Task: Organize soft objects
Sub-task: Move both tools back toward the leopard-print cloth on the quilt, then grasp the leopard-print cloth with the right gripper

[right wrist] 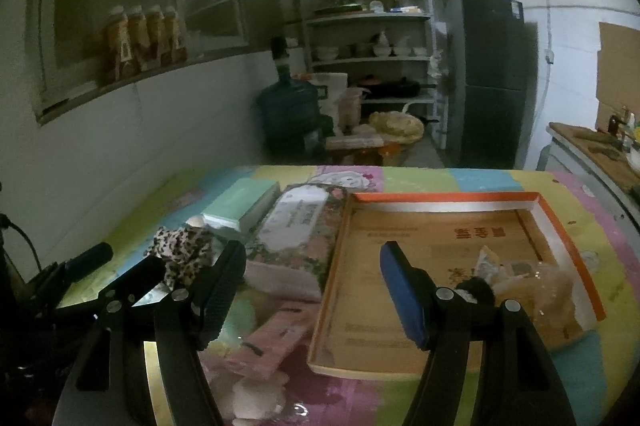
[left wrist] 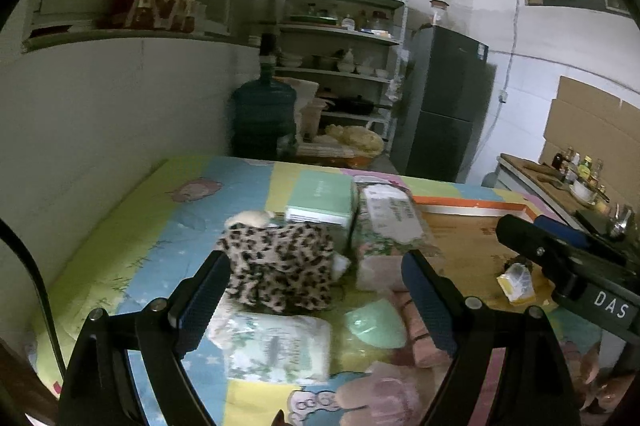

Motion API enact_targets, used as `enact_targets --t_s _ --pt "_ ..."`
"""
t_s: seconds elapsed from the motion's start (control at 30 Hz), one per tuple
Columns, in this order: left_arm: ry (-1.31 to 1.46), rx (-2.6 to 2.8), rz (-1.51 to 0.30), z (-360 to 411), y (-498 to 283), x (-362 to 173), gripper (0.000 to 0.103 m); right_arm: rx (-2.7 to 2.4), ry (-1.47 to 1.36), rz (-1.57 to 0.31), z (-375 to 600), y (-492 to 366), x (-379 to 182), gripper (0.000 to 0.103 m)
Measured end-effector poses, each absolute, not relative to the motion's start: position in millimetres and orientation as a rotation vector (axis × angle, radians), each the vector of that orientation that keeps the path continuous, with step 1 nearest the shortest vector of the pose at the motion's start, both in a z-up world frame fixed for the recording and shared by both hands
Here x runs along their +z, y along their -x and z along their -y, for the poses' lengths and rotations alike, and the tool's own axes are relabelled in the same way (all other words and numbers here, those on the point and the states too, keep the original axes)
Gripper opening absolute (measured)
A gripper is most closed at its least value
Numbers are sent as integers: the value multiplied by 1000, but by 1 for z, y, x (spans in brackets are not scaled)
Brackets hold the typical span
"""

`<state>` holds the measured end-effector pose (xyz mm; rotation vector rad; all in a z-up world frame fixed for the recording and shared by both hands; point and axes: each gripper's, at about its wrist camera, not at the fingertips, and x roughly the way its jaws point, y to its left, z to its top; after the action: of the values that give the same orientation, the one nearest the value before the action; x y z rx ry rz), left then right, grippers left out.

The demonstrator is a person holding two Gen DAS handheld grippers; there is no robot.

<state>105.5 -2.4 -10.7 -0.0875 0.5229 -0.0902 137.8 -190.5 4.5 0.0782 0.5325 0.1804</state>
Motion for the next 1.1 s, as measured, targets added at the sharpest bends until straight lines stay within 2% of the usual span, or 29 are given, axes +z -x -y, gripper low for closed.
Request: enact_targets --t_s 0.5,1.1 --pt "149 -36 -554 -55 -102 -30 87 238 -52 -565 160 -148 -6 71" --pt "179 -101 -675 -62 -108 -77 87 378 1 -626 103 -172 -23 71"
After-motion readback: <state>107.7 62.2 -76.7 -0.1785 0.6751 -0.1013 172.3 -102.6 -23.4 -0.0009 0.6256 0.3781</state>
